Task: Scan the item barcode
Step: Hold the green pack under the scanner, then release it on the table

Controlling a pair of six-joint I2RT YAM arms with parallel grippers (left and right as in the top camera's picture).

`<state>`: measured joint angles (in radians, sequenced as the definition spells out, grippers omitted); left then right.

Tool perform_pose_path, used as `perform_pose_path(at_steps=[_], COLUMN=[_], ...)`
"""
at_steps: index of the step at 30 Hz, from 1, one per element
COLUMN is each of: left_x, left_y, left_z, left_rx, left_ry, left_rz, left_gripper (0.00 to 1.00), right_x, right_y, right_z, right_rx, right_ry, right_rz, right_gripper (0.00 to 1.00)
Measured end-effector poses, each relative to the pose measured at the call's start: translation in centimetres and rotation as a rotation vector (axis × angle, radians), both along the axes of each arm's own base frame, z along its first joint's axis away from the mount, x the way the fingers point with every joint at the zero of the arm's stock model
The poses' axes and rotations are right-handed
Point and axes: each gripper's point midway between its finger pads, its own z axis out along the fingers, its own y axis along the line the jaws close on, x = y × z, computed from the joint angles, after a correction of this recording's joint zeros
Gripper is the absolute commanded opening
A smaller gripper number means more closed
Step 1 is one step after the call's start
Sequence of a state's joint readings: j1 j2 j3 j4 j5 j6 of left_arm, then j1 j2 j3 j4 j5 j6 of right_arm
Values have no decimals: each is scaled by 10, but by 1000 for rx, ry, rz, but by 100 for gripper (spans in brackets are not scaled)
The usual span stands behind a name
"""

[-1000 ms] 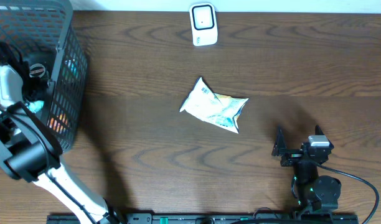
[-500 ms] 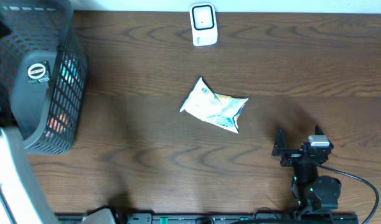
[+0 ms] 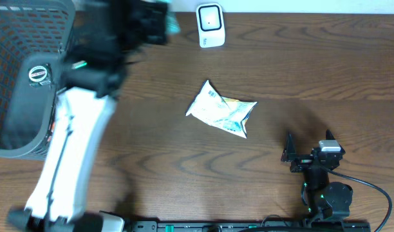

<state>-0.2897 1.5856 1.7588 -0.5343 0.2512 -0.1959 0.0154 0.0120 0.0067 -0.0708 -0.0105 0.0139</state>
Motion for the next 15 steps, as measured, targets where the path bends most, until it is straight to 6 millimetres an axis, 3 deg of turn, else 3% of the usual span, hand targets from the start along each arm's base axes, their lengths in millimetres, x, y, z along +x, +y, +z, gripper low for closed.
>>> perform_pose_path(at_steps=[4,7,11,15], left_x=[15,23,30,25], left_y=[-57,-88,-121,-138], left_z=[-74,-121,-178,-227], left_rx=[80,136,213,285], left_ry=[133,192,232,294], left_rz=[-59,-80,-124,-165], left_gripper=[8,8,8,9], right_x=[0,0,0,0], right_y=[0,0,0,0], right_z=[0,0,0,0], right_rx=[0,0,0,0], right_ry=[0,0,0,0], right_rz=[0,0,0,0], right_gripper=[99,99,99,99])
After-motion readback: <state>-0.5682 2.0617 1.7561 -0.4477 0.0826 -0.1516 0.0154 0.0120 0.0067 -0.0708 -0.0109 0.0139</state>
